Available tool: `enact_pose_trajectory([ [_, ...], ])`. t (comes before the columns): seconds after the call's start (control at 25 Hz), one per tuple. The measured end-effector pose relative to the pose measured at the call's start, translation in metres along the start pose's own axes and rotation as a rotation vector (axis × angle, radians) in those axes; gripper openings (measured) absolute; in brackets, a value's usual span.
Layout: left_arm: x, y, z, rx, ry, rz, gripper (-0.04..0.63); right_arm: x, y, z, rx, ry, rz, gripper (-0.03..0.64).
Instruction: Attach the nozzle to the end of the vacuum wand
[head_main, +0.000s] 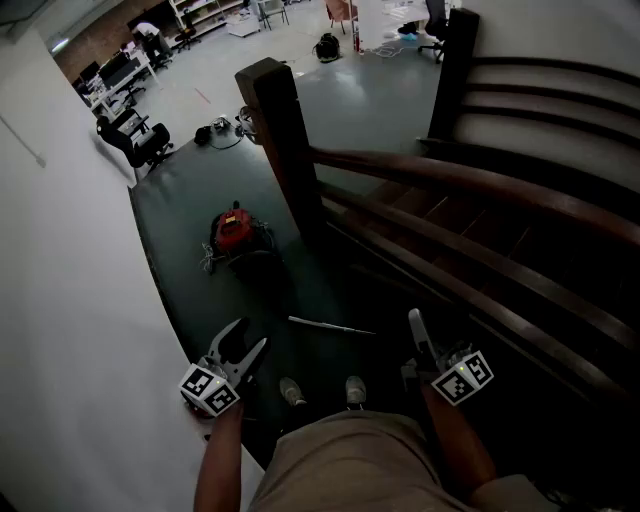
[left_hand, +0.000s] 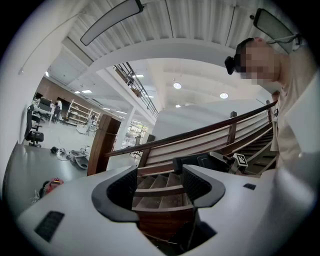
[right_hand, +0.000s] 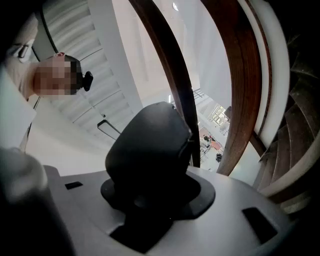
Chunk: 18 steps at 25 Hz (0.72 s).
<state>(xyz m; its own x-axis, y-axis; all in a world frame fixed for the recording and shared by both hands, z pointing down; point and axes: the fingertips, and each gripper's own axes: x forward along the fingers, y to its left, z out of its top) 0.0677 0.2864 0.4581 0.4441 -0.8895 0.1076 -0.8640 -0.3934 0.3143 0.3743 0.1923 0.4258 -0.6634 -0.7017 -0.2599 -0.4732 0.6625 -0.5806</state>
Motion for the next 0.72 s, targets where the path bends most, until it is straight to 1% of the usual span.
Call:
enact_pose_trajectory([
  [0.24, 0.001, 0.004, 0.001, -0.004, -0.001, -0.002, 0.282, 0.004, -0.004, 0.006, 0.001, -0.012, -0.009, 0.167],
  [0.52, 0.012, 0.006, 0.000, 0.001, 0.027, -0.016, 0.282, 0.008, -0.013, 0.022, 0.054, -0.057, -0.012, 0.167],
  [0.72, 0.027, 0.009, -0.006, 0.016, 0.073, -0.042, 0.282, 0.011, -0.019, 0.028, -0.028, -0.050, -0.034, 0.167],
])
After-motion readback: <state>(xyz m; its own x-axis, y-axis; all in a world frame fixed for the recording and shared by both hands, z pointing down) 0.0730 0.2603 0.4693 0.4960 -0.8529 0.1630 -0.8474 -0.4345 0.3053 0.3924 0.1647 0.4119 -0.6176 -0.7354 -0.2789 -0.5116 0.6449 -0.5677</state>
